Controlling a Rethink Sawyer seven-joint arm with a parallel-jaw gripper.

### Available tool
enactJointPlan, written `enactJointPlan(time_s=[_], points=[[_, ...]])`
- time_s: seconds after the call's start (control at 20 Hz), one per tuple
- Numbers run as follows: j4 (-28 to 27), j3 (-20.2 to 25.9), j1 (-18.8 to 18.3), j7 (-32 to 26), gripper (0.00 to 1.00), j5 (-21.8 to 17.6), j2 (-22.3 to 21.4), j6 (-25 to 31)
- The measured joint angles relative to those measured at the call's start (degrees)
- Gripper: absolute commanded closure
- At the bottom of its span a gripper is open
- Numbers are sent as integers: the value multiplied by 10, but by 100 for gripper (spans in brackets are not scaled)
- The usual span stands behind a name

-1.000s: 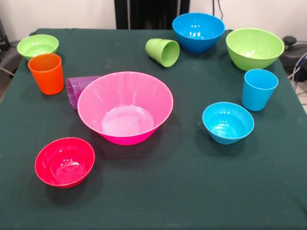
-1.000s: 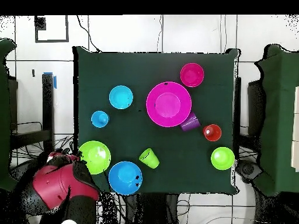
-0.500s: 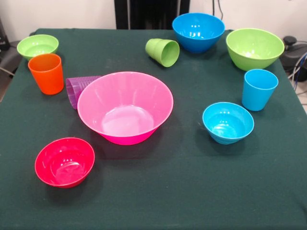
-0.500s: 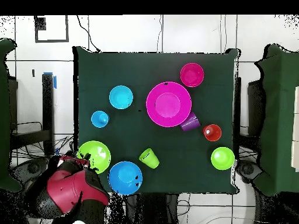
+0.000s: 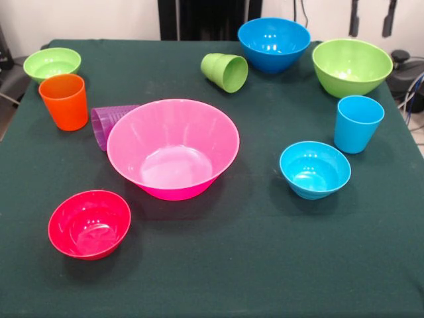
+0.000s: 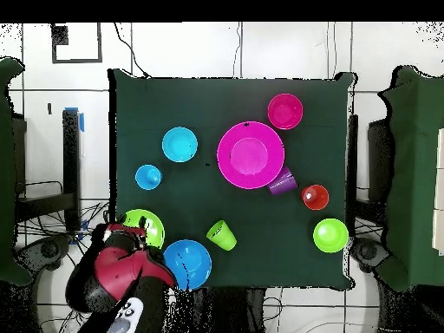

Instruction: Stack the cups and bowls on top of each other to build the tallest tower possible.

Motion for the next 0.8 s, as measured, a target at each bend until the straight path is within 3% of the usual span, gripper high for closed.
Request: enactJointPlan(time_s=[0.35, 0.8], points=[[-7, -27, 3, 0, 0, 0, 77, -51], [-28, -37, -5, 0, 0, -22, 116, -52]])
